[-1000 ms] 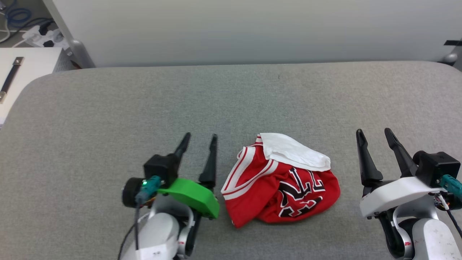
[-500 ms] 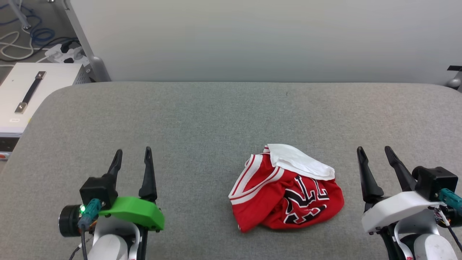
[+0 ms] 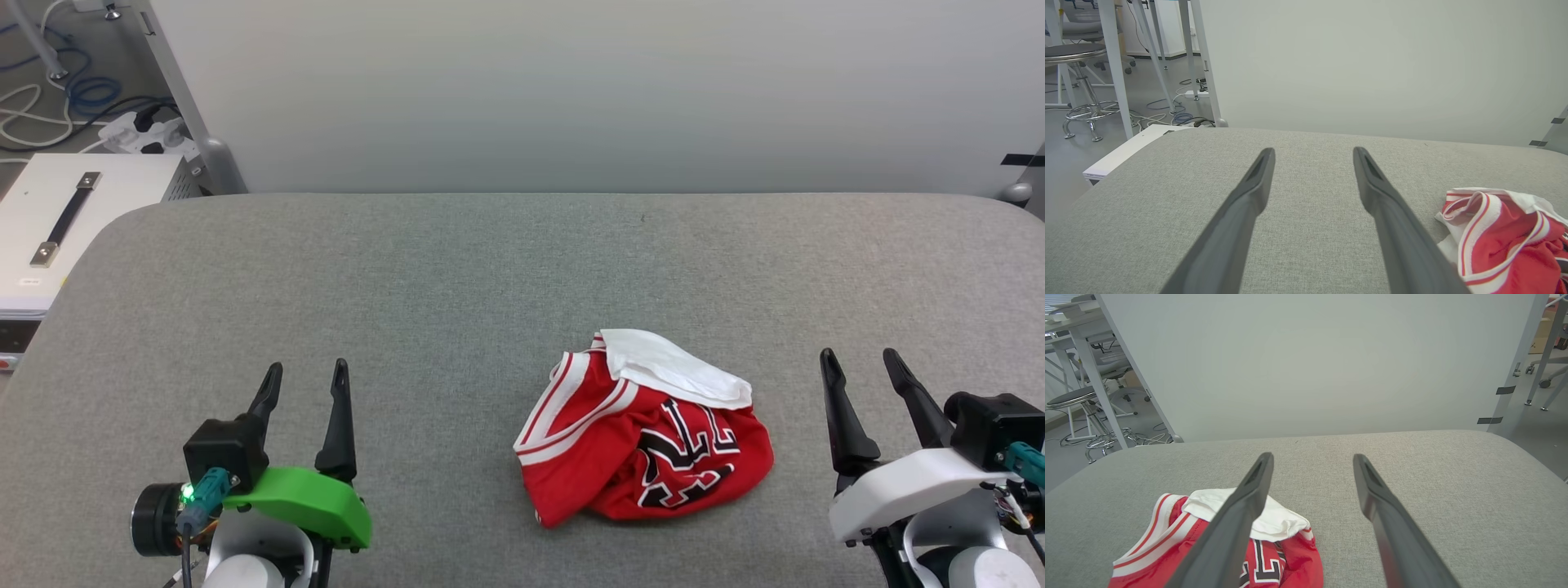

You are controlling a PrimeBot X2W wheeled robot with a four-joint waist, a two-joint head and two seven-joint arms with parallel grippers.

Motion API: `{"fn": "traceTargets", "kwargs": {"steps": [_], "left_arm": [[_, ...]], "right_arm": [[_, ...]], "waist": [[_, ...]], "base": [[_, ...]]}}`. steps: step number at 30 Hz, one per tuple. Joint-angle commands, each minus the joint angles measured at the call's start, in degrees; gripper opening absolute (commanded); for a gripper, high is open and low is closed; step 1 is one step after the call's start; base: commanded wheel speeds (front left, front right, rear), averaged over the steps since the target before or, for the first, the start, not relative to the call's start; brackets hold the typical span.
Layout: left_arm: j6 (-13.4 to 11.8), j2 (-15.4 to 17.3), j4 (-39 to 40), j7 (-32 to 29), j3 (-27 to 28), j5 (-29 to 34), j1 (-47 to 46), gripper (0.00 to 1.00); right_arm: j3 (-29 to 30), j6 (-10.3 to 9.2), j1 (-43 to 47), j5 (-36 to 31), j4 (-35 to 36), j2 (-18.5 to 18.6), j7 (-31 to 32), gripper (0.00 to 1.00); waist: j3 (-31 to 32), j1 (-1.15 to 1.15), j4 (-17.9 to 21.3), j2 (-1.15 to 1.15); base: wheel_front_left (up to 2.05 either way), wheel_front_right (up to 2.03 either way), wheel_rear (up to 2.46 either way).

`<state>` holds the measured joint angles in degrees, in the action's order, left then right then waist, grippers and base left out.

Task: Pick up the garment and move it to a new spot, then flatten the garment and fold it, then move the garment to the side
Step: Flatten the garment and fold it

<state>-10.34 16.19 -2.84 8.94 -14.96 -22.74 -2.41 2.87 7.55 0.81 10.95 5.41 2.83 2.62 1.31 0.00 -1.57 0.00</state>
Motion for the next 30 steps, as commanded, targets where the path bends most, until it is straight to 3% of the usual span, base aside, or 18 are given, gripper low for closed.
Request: {"fn": "traceTargets", "kwargs": {"steps": [1, 10, 18, 30], "left_arm": [[-0.2, 0.4, 0.4, -0.1, -0.2, -0.2, 0.8, 1.0], [-0.4, 0.2, 1.8, 0.2, -0.5, -0.3, -0.3, 1.0], [-0.4, -1.0, 2.9, 0.9, -1.6, 0.0, -2.6, 1.0], [-0.1, -3.5, 1.8, 2.7, -3.3, 0.2, -6.3, 1.0]], "right_arm": [[0.0, -0.06, 0.5, 0.1, 0.4, 0.1, 0.2, 1.0], [-0.2, -0.06, -0.7, 1.1, -0.3, 0.6, 2.1, 1.0], [-5.6, -0.06, -6.0, 8.3, -3.1, 8.7, 14.3, 1.0], [-23.7, -0.06, -17.6, 18.5, -3.7, 19.7, 28.9, 1.0]], "waist": [[-0.1, 0.0, 0.0, 0.0], [-1.7, 0.0, -0.8, 0.0], [-4.9, 0.0, -3.3, 0.0], [-9.6, 0.0, -7.2, 0.0]], "base": [[0.0, 0.0, 0.0], [0.0, 0.0, 0.0], [0.0, 0.0, 0.0], [0.0, 0.0, 0.0]]}}
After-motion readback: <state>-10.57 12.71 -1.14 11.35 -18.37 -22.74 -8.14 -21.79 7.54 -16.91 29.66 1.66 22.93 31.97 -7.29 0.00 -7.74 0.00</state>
